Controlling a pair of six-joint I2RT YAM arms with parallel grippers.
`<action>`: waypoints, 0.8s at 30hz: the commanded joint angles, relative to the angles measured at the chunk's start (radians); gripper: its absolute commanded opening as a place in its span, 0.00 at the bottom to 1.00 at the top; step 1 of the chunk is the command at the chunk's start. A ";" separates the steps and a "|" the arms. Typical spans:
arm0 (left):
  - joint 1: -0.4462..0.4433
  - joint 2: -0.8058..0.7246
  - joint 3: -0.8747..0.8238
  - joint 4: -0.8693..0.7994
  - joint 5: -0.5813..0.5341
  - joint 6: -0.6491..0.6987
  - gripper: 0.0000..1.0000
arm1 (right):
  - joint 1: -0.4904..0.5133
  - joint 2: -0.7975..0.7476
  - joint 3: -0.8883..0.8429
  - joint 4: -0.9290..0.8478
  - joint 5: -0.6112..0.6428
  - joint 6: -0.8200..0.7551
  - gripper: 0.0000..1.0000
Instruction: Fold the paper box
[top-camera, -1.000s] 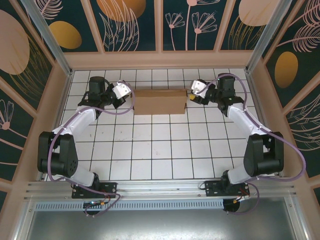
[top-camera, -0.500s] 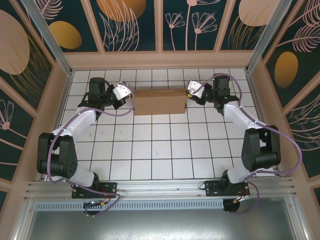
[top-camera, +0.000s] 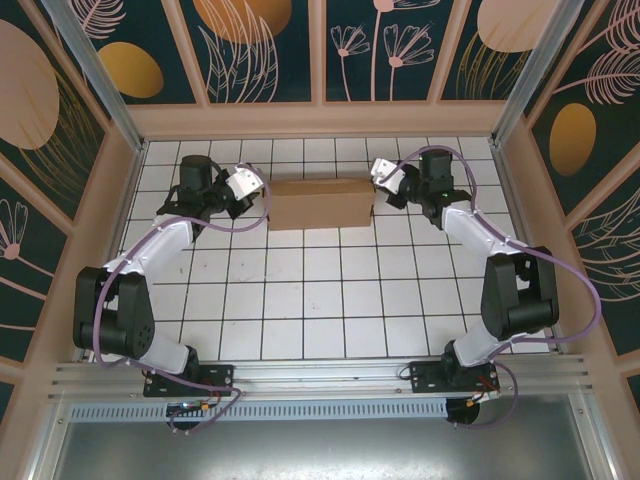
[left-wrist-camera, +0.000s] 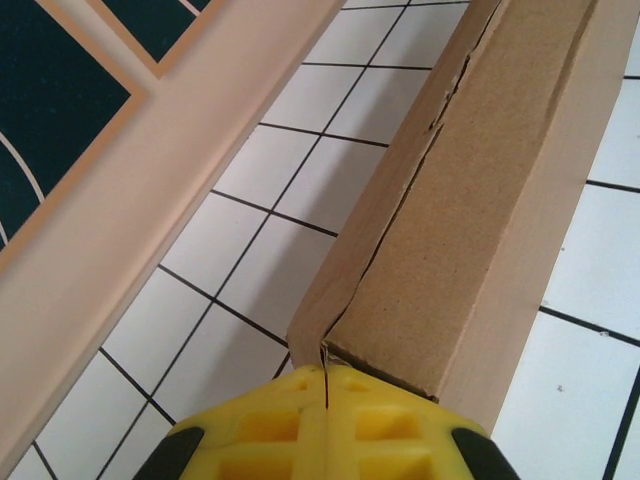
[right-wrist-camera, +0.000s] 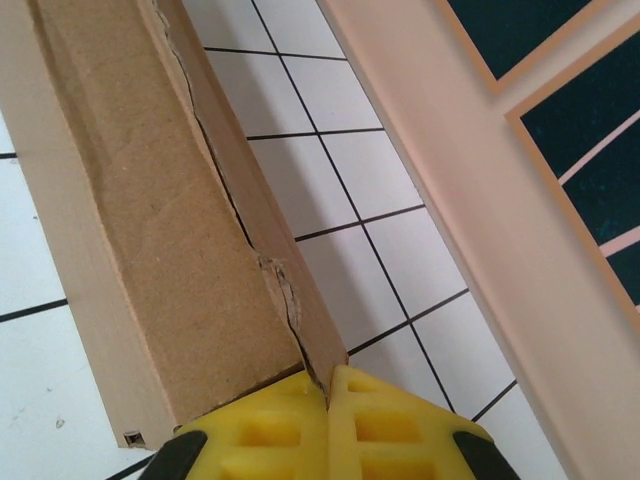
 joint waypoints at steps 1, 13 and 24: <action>-0.036 -0.014 0.021 -0.018 0.034 -0.126 0.00 | 0.056 -0.001 0.026 0.040 0.029 0.135 0.00; -0.075 0.020 0.090 -0.114 0.051 -0.361 0.00 | 0.183 0.006 0.044 -0.020 0.245 0.380 0.00; -0.079 0.004 0.107 -0.144 -0.023 -0.567 0.00 | 0.215 0.012 0.095 -0.095 0.329 0.692 0.00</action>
